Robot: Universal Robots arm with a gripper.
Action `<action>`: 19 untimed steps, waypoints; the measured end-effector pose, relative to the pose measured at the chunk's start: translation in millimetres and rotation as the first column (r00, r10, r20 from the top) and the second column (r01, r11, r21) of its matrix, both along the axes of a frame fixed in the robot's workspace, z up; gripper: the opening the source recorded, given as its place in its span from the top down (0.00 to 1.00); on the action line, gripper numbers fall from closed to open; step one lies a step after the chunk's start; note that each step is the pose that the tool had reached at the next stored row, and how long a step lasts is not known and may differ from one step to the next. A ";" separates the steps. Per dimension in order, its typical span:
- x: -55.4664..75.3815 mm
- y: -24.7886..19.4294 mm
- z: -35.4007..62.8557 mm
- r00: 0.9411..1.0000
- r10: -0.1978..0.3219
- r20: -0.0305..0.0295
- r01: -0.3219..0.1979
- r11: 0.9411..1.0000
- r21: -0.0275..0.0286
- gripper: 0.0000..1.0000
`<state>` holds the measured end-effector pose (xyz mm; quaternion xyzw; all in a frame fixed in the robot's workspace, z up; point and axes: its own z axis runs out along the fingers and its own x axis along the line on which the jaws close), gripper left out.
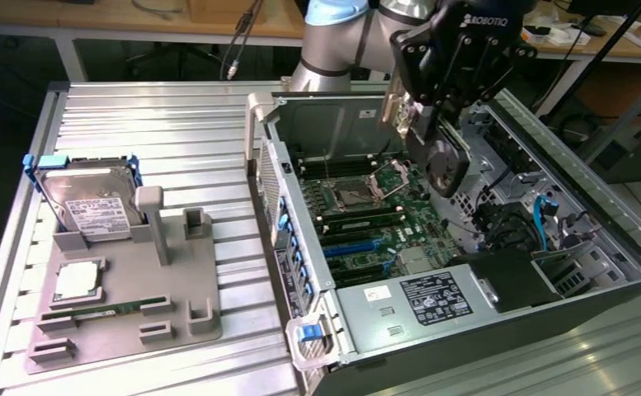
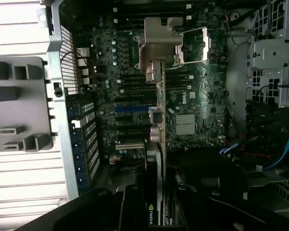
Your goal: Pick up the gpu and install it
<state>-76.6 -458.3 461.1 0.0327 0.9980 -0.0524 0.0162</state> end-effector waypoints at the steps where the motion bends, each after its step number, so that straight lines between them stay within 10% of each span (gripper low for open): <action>1: 7.5 0.0 0.0 1.000 0.000 0.000 0.000 1.000 0.000 0.73; 5: 38.3 -0.1 0.0 1.000 0.001 0.000 -0.001 1.000 0.000 0.73; 19: 38.4 -0.1 0.0 1.000 0.015 0.000 -0.015 1.000 0.000 0.73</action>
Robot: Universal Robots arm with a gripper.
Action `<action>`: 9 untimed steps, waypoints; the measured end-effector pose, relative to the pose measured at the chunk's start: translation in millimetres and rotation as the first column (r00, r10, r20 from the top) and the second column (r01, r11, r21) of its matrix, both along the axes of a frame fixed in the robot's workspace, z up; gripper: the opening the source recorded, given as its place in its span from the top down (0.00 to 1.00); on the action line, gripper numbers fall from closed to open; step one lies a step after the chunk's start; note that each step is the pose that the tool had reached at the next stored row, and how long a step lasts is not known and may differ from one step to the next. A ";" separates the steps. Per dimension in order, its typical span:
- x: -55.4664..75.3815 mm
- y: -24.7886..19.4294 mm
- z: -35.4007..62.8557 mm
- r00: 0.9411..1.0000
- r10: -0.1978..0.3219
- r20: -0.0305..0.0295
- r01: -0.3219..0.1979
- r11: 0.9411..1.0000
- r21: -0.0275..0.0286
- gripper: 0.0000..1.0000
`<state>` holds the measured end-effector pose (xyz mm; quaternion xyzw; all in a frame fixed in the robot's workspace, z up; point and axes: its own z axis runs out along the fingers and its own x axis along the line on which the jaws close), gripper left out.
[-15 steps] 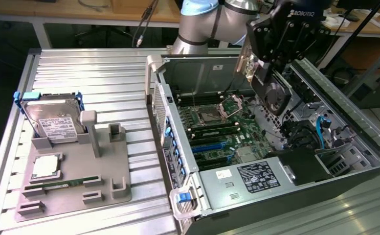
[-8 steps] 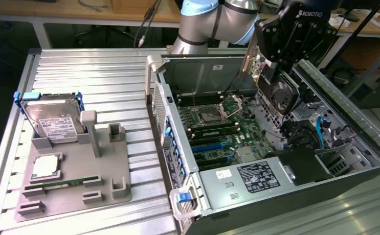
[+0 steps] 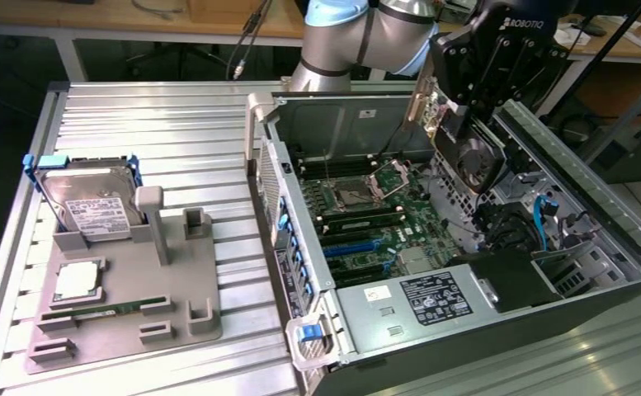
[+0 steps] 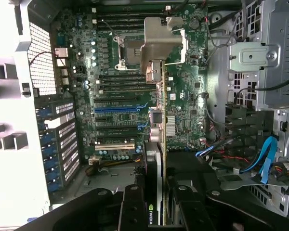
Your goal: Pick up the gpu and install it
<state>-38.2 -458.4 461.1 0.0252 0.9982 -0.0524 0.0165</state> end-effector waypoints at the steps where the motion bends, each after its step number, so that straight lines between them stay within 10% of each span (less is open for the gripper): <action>1: 0.0 0.0 0.0 1.000 0.000 0.000 0.000 1.000 0.000 0.73; 9: 0.0 0.0 0.0 1.000 0.019 0.000 -0.019 1.000 0.000 0.73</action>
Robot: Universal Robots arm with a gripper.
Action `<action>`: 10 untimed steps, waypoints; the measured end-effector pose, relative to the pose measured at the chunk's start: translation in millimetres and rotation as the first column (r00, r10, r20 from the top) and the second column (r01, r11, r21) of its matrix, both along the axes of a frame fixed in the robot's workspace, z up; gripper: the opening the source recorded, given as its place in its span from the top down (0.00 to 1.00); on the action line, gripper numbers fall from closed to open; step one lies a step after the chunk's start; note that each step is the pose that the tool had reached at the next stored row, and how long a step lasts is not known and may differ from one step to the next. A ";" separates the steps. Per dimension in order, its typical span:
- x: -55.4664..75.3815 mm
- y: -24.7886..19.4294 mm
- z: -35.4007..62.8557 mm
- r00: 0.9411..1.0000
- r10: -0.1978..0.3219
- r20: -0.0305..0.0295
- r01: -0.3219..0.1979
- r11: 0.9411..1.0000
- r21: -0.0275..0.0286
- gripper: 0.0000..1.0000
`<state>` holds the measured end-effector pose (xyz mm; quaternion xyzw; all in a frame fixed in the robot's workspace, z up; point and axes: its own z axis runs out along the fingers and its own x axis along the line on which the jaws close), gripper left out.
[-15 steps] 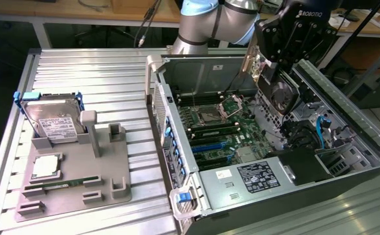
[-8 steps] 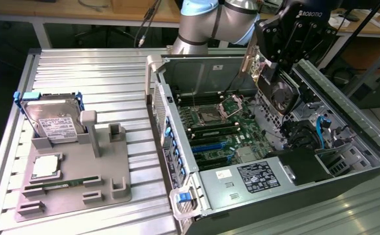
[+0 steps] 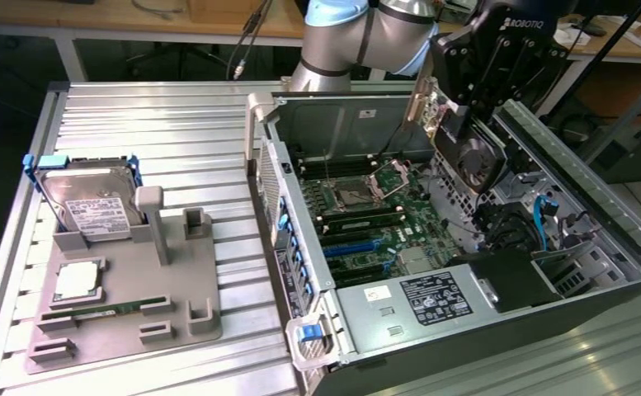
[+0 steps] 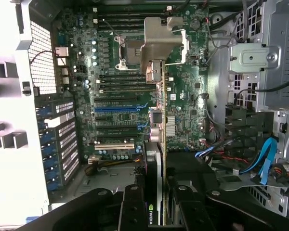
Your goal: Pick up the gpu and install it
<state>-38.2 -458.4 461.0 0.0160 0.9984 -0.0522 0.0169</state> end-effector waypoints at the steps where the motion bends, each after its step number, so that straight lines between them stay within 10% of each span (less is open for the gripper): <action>1: 0.0 0.0 0.0 1.000 0.007 -0.001 -0.007 1.000 0.000 0.73; 10: -0.1 0.0 0.0 0.999 0.049 -0.004 -0.049 0.999 0.000 0.73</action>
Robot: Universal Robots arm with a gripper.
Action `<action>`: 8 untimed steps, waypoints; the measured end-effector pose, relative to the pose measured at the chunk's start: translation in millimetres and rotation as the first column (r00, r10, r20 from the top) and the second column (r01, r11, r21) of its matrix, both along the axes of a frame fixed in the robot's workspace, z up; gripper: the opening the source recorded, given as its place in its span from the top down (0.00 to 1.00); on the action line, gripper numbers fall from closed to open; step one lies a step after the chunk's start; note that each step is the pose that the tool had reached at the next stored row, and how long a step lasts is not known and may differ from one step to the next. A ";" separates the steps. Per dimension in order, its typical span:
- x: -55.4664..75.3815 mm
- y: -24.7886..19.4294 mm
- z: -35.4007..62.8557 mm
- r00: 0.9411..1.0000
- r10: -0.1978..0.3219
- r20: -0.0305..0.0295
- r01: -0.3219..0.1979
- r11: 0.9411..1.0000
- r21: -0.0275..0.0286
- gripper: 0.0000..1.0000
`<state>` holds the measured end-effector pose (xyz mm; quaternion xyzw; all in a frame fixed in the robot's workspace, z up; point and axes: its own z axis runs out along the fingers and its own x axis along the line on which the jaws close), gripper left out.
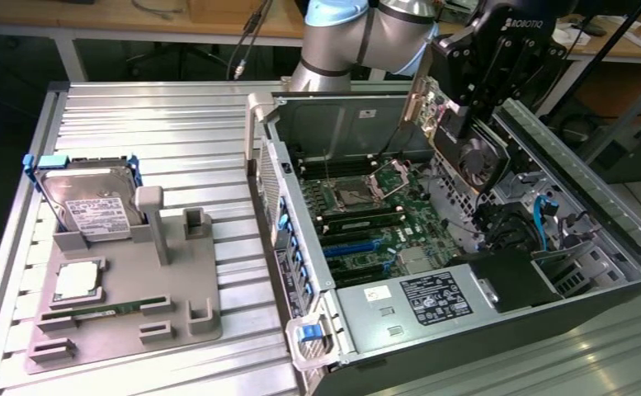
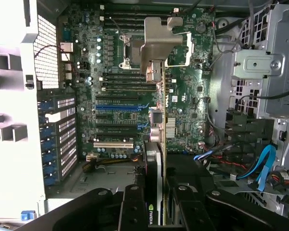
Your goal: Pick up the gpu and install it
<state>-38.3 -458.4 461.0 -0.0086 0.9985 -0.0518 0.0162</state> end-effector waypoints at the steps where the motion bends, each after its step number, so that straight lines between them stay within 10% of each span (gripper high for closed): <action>1: 0.0 0.0 0.0 1.000 0.000 0.000 0.000 1.000 0.000 0.73; 8: 0.0 0.0 0.0 1.000 0.006 0.000 -0.006 1.000 0.000 0.73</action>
